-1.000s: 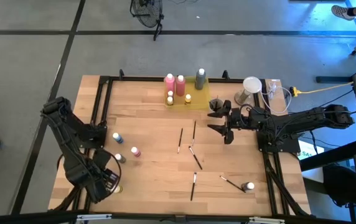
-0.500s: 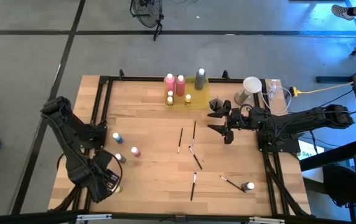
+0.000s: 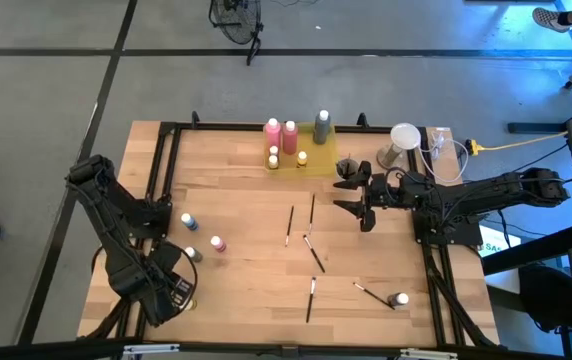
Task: Pick & Place Paint Supplies
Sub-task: Put the large blue paint bottle into the yellow bin
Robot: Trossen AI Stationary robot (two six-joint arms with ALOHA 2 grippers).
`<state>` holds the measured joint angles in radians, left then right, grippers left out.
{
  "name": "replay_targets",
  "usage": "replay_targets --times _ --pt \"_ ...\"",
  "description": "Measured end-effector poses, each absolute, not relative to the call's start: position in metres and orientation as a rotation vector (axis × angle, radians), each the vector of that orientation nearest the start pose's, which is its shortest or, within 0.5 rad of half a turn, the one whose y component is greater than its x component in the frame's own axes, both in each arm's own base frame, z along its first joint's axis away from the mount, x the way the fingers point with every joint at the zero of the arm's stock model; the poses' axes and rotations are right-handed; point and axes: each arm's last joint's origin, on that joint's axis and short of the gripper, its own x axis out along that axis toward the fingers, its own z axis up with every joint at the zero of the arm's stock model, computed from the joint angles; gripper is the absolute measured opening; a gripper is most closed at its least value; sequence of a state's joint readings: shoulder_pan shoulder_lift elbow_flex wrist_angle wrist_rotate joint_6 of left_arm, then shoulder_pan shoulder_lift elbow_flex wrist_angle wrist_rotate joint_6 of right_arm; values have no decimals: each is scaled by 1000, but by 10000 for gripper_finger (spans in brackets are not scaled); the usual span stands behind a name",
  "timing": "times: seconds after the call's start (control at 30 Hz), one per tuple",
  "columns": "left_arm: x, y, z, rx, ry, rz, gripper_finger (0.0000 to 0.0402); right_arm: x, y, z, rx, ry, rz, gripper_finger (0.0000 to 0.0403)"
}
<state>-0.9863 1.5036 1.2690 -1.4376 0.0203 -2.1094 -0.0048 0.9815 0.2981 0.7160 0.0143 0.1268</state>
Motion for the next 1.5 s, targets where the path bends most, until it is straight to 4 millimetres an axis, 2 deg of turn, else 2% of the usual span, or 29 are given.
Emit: replay_targets --times 0.23,0.4,0.67,0.9,1.07,1.27,1.5 --pt "134 -205 272 -792 1427 963 118 198 1 218 114 -29 50 245" --pt "135 -207 279 -802 1441 961 118 198 1 218 95 -29 50 245" --pt "140 -200 304 -857 1456 1017 118 198 1 218 61 -26 80 245" --pt "150 -198 329 -934 1439 934 118 198 2 218 58 -28 97 245" --pt "156 -194 339 -968 1454 898 118 198 3 218 53 -28 126 245" --pt "167 -184 340 -962 1451 874 118 201 4 214 40 -20 157 245" --pt "187 -163 340 -845 1349 804 118 209 4 206 36 -3 167 245"
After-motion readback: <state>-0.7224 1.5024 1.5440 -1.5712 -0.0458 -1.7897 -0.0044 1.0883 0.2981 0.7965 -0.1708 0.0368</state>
